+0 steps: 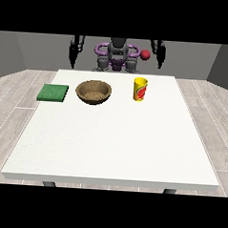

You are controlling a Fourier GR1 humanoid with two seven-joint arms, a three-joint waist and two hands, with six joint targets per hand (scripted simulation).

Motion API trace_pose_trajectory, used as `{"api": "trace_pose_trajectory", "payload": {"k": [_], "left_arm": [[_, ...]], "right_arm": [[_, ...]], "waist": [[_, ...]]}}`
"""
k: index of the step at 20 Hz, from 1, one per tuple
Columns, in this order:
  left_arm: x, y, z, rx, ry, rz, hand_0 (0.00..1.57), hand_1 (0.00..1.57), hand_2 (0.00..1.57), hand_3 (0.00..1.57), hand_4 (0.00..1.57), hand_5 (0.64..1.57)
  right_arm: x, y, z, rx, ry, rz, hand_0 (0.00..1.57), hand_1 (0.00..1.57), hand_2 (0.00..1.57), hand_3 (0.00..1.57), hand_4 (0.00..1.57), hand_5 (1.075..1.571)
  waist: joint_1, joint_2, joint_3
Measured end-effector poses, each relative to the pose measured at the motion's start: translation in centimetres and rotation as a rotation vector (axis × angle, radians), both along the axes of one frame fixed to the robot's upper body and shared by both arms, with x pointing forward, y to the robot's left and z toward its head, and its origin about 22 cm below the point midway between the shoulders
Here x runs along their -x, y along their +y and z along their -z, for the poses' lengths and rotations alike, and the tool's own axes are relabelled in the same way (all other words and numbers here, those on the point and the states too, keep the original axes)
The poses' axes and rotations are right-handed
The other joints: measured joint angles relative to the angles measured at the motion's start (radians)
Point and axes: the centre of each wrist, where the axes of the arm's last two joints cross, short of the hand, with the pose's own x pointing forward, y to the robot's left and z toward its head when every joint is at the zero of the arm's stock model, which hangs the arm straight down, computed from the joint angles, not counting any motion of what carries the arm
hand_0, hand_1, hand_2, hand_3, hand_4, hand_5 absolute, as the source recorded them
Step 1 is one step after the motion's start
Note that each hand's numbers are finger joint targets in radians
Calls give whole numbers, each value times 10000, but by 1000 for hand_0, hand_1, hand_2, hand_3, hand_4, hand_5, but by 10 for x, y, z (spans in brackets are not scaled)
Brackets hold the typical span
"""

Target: Pick the cup and pour the ball into the bowl, then pick the bowl and place it on the pad

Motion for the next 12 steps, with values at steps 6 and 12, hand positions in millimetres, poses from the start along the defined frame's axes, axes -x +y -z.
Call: {"api": "trace_pose_trajectory", "payload": {"k": [6, 12], "left_arm": [[-1, 7, -22, -341, -225, 22, 0, 0, 0, 0, 0, 1570], [-36, -11, -54, 1924, -1217, -72, 0, 0, 0, 0, 0, 1570]], "right_arm": [[-2, -5, -22, 175, -234, -31, 0, 0, 327, 492, 846, 1565], [-18, 77, -66, -1766, -1717, -856, 0, 0, 258, 422, 840, 1567]], "waist": [[-13, -1858, -29], [-344, -1566, -49]]}}
